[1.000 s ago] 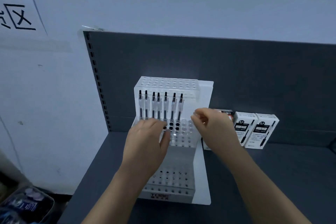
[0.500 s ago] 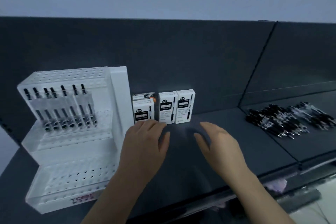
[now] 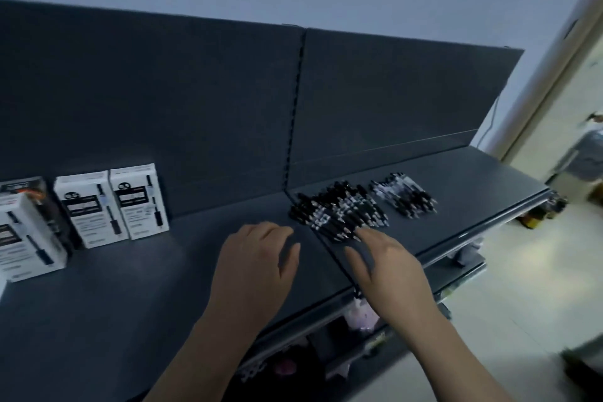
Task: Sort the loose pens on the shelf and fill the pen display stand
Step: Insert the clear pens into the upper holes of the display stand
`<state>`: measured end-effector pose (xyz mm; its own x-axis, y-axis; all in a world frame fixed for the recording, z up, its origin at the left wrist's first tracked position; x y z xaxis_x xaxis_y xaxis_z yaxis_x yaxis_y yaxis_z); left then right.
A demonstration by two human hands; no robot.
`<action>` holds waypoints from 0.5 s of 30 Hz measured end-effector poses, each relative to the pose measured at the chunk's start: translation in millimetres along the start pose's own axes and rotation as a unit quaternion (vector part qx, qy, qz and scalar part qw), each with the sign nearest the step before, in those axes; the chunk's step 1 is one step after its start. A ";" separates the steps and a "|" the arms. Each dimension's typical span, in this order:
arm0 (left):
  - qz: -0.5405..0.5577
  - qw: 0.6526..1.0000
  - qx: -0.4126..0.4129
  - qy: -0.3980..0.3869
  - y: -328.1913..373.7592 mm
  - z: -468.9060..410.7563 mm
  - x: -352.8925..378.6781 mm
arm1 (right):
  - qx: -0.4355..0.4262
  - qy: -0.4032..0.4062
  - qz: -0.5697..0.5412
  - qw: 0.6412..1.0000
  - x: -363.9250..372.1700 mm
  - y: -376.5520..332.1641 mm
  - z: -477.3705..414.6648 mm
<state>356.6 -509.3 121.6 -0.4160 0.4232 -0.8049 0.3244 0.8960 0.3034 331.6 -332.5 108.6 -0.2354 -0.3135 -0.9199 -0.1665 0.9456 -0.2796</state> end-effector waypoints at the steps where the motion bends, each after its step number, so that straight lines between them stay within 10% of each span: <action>1: -0.002 1.000 0.005 -0.004 10.4 -8.1 10.8 | 0.003 -0.001 0.006 1.000 -1.2 15.6 -5.5; 15: 0.022 0.997 0.058 -0.039 88.0 -164.0 147.4 | 0.109 0.005 0.038 0.993 -6.3 190.8 -124.1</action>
<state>184.5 -346.0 113.3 -0.3329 0.4452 -0.8312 0.4393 0.8532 0.2811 182.6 -161.0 95.2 -0.2496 -0.2405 -0.9380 0.0633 0.9625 -0.2637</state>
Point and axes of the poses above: each hand's wrist, its own z-axis away from the middle knuckle, its own x-axis out of the palm, y = z × x, the point moved 10 cm from there along -z, towards the middle knuckle, and after that the axes turned 6 degrees about x, right-handed, at the moved point
